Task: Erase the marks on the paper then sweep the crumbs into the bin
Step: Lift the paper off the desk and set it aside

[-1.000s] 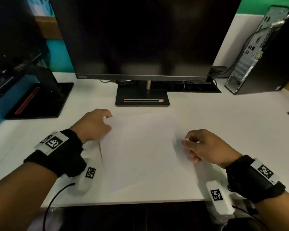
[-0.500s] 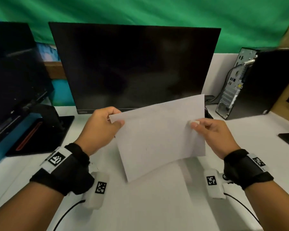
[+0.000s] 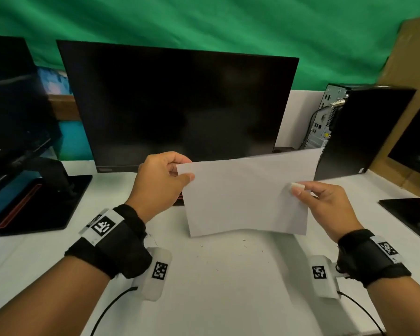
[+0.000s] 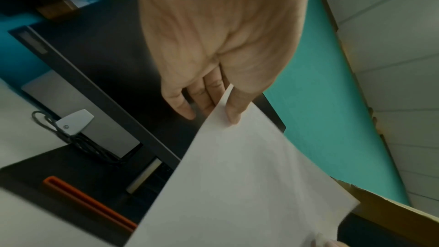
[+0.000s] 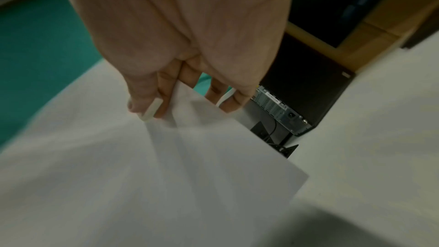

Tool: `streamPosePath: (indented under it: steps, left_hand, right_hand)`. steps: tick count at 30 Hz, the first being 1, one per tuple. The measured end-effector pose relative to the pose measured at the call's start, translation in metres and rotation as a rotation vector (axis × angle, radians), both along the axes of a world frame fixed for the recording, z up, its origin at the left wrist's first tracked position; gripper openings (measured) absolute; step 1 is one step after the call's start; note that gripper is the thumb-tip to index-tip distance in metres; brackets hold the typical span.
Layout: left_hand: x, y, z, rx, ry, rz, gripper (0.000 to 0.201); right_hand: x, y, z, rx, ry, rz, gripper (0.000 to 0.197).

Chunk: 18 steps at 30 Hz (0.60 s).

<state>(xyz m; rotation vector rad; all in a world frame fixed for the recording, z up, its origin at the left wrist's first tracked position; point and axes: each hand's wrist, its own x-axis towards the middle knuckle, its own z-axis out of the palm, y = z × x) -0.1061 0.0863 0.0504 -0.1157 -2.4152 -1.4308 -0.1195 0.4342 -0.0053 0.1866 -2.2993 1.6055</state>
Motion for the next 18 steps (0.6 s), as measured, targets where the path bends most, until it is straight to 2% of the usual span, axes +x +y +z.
streamPosePath:
  steps: [6, 12, 16, 18]
  left_hand:
    - [-0.001, 0.002, 0.000, 0.032, -0.012, -0.007, 0.016]
    - [-0.002, -0.001, 0.000, 0.054, 0.000, 0.006, 0.015]
    - [-0.001, -0.005, 0.003, 0.082, -0.009, -0.008, 0.016]
    - [-0.001, -0.009, 0.004, 0.113, -0.009, -0.009, 0.015]
  right_hand:
    - [-0.003, 0.001, 0.005, 0.015, 0.004, 0.022, 0.026]
    - [-0.003, 0.001, 0.011, 0.077, -0.001, 0.046, 0.023]
    - [-0.002, -0.005, 0.020, 0.070, 0.004, 0.031, 0.036]
    - [-0.002, -0.009, 0.024, 0.046, -0.011, 0.029, 0.035]
